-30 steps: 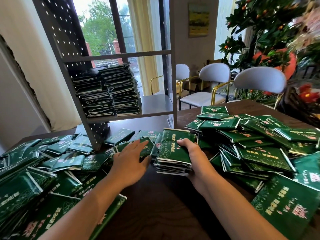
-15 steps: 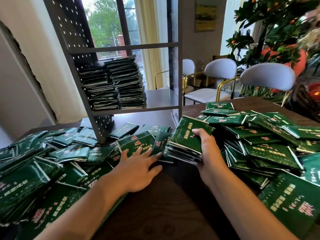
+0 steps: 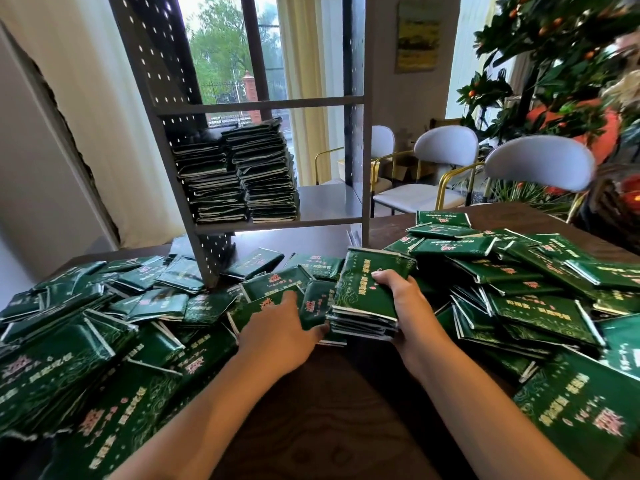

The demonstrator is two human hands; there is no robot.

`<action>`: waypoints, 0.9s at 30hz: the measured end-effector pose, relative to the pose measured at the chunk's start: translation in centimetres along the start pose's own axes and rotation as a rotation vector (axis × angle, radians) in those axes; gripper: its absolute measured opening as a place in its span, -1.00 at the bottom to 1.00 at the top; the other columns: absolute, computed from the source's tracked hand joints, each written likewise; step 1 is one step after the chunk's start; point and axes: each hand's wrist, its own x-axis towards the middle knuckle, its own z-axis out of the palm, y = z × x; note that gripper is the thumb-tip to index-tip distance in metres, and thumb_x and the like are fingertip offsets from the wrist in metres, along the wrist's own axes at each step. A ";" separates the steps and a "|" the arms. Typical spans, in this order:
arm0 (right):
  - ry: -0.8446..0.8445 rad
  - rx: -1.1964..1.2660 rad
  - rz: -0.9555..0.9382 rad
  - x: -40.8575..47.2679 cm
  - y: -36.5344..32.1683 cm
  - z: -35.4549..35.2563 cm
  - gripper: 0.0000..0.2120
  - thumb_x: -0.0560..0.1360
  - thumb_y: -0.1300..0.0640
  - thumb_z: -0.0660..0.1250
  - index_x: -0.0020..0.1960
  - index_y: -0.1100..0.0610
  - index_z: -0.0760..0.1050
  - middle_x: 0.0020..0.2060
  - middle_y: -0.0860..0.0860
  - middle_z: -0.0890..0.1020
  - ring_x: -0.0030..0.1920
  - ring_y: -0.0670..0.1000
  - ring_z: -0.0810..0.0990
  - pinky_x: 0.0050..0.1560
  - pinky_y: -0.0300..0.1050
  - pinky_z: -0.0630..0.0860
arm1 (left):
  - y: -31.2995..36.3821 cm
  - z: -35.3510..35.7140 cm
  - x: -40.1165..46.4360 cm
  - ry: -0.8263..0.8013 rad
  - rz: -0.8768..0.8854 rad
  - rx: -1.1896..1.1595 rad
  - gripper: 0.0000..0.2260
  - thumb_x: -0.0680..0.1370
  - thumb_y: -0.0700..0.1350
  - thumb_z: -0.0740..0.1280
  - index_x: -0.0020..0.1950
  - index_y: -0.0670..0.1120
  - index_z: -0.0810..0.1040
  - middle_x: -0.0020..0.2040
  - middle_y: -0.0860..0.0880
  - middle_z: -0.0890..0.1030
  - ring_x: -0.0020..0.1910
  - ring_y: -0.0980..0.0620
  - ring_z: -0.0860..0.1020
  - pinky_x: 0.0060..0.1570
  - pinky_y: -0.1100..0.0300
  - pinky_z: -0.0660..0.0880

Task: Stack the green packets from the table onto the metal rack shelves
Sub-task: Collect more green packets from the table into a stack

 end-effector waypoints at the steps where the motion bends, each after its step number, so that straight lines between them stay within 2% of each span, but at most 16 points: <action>1: -0.011 -0.029 -0.008 -0.1 -0.1 -0.1 -0.16 0.16 -0.15 0.50 0.42 -0.06 0.38 0.08 0.12 0.66 0.04 0.20 0.67 0.19 0.24 0.58 | 0.0 0.0 0.2 -0.012 -0.025 -0.045 -0.33 0.48 0.37 0.33 0.43 0.00 0.34 0.28 -0.05 0.56 0.23 -0.10 0.55 0.17 0.02 0.52; 2: -0.032 -0.049 -0.027 -0.2 -0.1 -0.2 -0.34 0.27 -0.10 0.48 0.34 -0.05 0.43 0.02 0.11 0.68 -0.01 0.18 0.68 0.14 0.18 0.60 | 0.0 0.0 0.4 -0.030 -0.045 -0.088 -0.39 0.47 0.35 0.38 0.35 -0.02 0.42 0.21 -0.02 0.58 0.17 -0.06 0.57 0.12 0.07 0.51; 4: -0.059 -0.058 -0.040 0.1 0.0 -0.5 -0.72 0.45 0.00 0.43 0.13 -0.08 0.49 -0.07 0.09 0.68 -0.08 0.15 0.67 0.06 0.09 0.60 | -0.4 -0.1 0.7 -0.077 -0.061 -0.198 -0.61 0.47 0.27 0.44 -0.04 -0.04 0.51 -0.14 0.02 0.57 -0.15 0.05 0.55 -0.13 0.17 0.43; 5: -0.062 -0.062 -0.036 0.2 0.1 -0.5 -0.82 0.49 0.02 0.41 0.05 -0.10 0.47 -0.06 0.09 0.68 -0.07 0.15 0.67 0.09 0.11 0.60 | -0.6 -0.1 0.8 -0.101 -0.072 -0.274 -0.63 0.48 0.21 0.46 -0.21 -0.05 0.46 -0.29 0.02 0.48 -0.30 0.06 0.48 -0.22 0.18 0.37; 6: -0.067 -0.069 -0.038 0.2 0.1 -0.6 -0.84 0.49 0.02 0.41 0.01 -0.11 0.45 -0.04 0.09 0.68 -0.04 0.16 0.67 0.16 0.15 0.59 | -0.9 -0.1 0.9 -0.125 -0.078 -0.353 -0.62 0.48 0.15 0.48 -0.29 -0.06 0.41 -0.35 0.01 0.43 -0.36 0.06 0.43 -0.25 0.18 0.36; 8: -0.082 -0.071 -0.049 0.0 0.1 -0.5 -0.83 0.49 0.01 0.41 0.03 -0.11 0.46 -0.02 0.09 0.68 0.00 0.17 0.67 0.24 0.22 0.56 | -1.4 -0.3 0.8 -0.123 -0.060 -0.475 -0.72 0.51 0.02 0.48 -0.24 -0.07 0.46 -0.31 0.00 0.50 -0.30 0.03 0.51 -0.13 0.16 0.52; 9: -0.088 -0.072 -0.050 -0.1 0.0 -0.5 -0.84 0.49 0.02 0.41 0.02 -0.12 0.46 -0.03 0.09 0.68 0.00 0.17 0.67 0.24 0.22 0.56 | -1.7 -0.6 0.8 -0.082 -0.044 -0.502 -0.81 0.52 -0.02 0.46 -0.16 -0.05 0.50 -0.24 0.00 0.55 -0.23 0.02 0.57 -0.04 0.10 0.58; 10: -0.097 -0.071 -0.051 -0.1 0.1 -0.5 -0.85 0.50 0.03 0.40 -0.02 -0.12 0.44 -0.04 0.09 0.67 -0.02 0.16 0.67 0.20 0.18 0.58 | -1.9 -1.1 0.5 -0.015 -0.032 -0.507 -0.87 0.54 -0.04 0.44 -0.06 -0.03 0.51 -0.17 0.01 0.59 -0.19 0.02 0.60 -0.02 0.08 0.59; 13: -0.099 -0.060 -0.060 -0.3 0.1 -0.4 -0.85 0.51 0.05 0.40 -0.04 -0.14 0.44 -0.08 0.09 0.68 -0.09 0.14 0.68 0.07 0.09 0.61 | -2.1 -3.5 -0.3 0.251 0.013 -0.595 -0.86 0.56 -0.08 0.41 0.01 0.09 0.46 -0.08 0.04 0.63 -0.23 0.05 0.65 -0.20 0.17 0.53; 16: -0.105 -0.089 -0.087 -0.4 0.1 -0.1 -0.80 0.46 0.01 0.42 0.01 -0.19 0.46 0.00 0.11 0.70 0.01 0.17 0.69 0.20 0.19 0.59 | -1.9 -6.4 -1.0 0.433 0.089 -0.861 -0.86 0.56 -0.07 0.43 -0.01 0.13 0.51 -0.14 0.13 0.69 -0.26 0.22 0.67 -0.17 0.19 0.55; 18: -0.111 -0.104 -0.120 -0.6 0.1 0.0 -0.81 0.48 0.03 0.41 0.02 -0.18 0.46 0.01 0.10 0.70 0.03 0.16 0.69 0.22 0.16 0.57 | -1.6 -8.1 -1.5 0.444 0.151 -0.956 -0.81 0.54 -0.08 0.45 0.04 0.15 0.50 -0.18 0.19 0.69 -0.27 0.27 0.67 -0.18 0.20 0.55; 20: -0.143 -0.108 -0.139 -0.6 0.1 -0.1 -0.82 0.51 0.09 0.39 -0.01 -0.14 0.45 0.01 0.11 0.70 0.02 0.15 0.69 0.18 0.11 0.60 | -1.3 -9.4 -2.0 0.435 0.213 -0.987 -0.75 0.53 -0.10 0.47 0.07 0.16 0.47 -0.20 0.20 0.68 -0.27 0.26 0.67 -0.29 0.31 0.52; 23: -0.196 -0.089 -0.142 -0.9 0.1 -0.1 -0.79 0.53 0.16 0.37 0.10 -0.10 0.48 0.01 0.14 0.71 -0.10 0.10 0.72 -0.14 -0.06 0.62 | -1.1 -10.1 -2.2 0.418 0.266 -0.988 -0.74 0.50 -0.10 0.49 0.10 0.10 0.50 -0.19 0.11 0.72 -0.30 0.21 0.68 -0.42 0.40 0.47; 25: -0.252 -0.066 -0.125 -1.0 0.2 0.0 -0.72 0.53 0.18 0.37 0.21 -0.03 0.49 0.00 0.14 0.72 -0.12 0.10 0.73 -0.18 -0.08 0.61 | -0.9 -9.6 -2.1 0.378 0.258 -1.003 -0.77 0.48 -0.08 0.50 0.07 0.08 0.54 -0.17 0.04 0.73 -0.29 0.15 0.69 -0.37 0.31 0.54; 27: -0.322 -0.038 -0.098 -1.1 0.3 0.3 -0.70 0.54 0.21 0.36 0.25 0.02 0.48 -0.03 0.13 0.74 -0.11 0.11 0.74 -0.17 -0.06 0.63 | -0.6 -8.6 -1.8 0.326 0.230 -1.041 -0.79 0.47 -0.07 0.52 0.04 0.09 0.58 -0.16 0.00 0.74 -0.23 0.03 0.72 -0.21 0.09 0.63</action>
